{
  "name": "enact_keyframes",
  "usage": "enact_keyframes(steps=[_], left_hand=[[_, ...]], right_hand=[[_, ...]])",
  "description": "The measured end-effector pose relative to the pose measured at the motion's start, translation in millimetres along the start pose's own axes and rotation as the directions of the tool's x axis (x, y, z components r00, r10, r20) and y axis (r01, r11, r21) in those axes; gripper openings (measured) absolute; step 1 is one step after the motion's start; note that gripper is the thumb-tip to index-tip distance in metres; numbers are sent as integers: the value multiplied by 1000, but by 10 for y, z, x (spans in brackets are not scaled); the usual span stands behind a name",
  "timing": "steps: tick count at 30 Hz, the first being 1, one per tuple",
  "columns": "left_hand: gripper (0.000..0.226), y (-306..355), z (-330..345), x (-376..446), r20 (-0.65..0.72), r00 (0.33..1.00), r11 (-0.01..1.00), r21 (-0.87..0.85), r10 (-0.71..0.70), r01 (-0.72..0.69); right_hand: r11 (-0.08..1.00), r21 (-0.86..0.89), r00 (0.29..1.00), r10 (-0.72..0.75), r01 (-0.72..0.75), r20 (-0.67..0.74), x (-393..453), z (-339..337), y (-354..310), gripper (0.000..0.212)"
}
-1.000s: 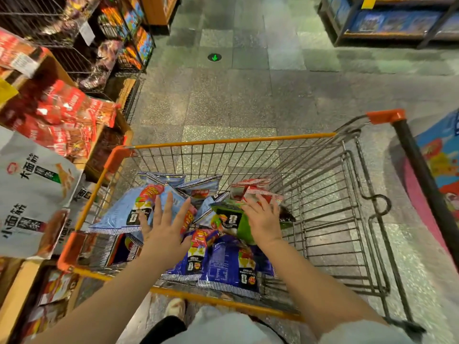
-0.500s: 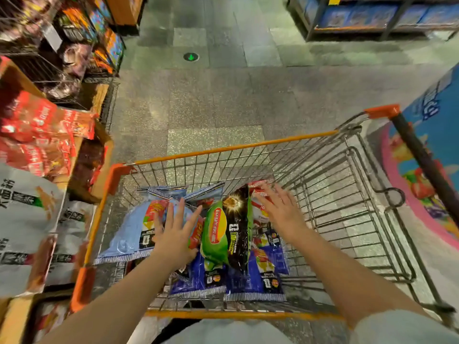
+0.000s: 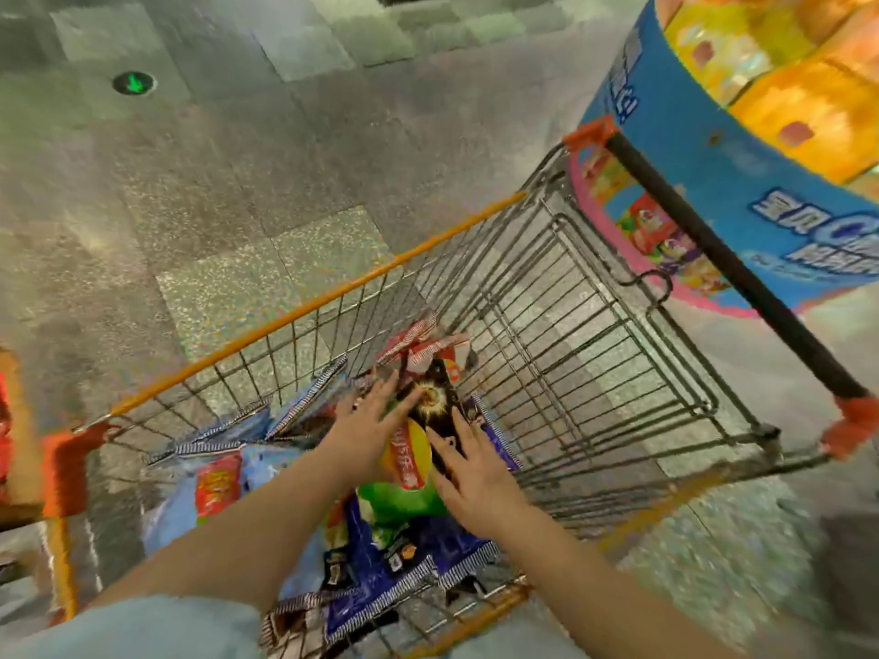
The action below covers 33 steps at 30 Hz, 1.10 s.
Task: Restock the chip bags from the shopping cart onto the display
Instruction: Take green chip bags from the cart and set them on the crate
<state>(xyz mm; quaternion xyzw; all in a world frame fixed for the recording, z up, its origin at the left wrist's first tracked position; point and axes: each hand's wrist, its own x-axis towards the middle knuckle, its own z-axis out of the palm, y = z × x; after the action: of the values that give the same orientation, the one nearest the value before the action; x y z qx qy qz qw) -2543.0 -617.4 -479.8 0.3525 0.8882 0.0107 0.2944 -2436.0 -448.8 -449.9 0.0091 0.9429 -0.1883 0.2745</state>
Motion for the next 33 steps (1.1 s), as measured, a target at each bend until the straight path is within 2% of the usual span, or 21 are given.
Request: enact_keyframes(steps=[1,3,5,7,9,11,14,15,17,18,19,22,26,29,33], left_hand=[[122,19,2,65,12,999,999,-7,43,-43],[125,20,24,175,27,994,994,21,104,-105],[129,-73,72,252,53,989,990,27,136,-138],[138,-242,150,309,109,983,986,54,148,-155],[147,-393,223,356,184,971,977,121,150,-174],[146,-471,286,392,228,963,968,170,144,-185],[136,-460,343,436,193,969,967,172,153,-187],[134,-453,358,452,181,971,969,165,155,-185],[131,-455,403,481,175,973,973,149,150,-176],[131,-459,424,496,175,973,975,141,147,-173],[131,-463,443,505,172,973,976,131,151,-175],[131,-476,480,524,167,971,977,97,172,-190],[130,-496,473,564,146,973,979,78,177,-190],[129,-462,477,527,74,982,982,66,175,-180],[123,-440,426,359,-19,995,995,-17,101,-101]], right_hand=[[998,21,998,53,-54,27,-5,-34,23,92],[992,-22,992,121,-120,39,-7,-34,44,75],[964,-181,979,179,-194,-95,7,67,52,61],[939,-199,954,247,-279,-172,45,179,5,62],[942,-197,942,218,-271,-254,63,385,-75,68],[949,-151,920,215,-276,-326,26,560,-193,70],[938,38,902,343,-346,-261,-49,659,-393,95],[920,71,882,391,-386,-263,-64,645,-416,98],[894,84,891,446,-440,-87,-39,683,-443,84],[866,152,878,479,-477,30,-28,702,-456,82],[837,201,861,496,-509,115,-12,718,-477,85],[786,308,843,484,-536,234,98,811,-489,102],[698,457,831,510,-551,224,295,808,-465,106],[617,571,816,550,-541,180,345,745,-445,107],[634,607,840,533,-478,105,337,637,-480,107]])
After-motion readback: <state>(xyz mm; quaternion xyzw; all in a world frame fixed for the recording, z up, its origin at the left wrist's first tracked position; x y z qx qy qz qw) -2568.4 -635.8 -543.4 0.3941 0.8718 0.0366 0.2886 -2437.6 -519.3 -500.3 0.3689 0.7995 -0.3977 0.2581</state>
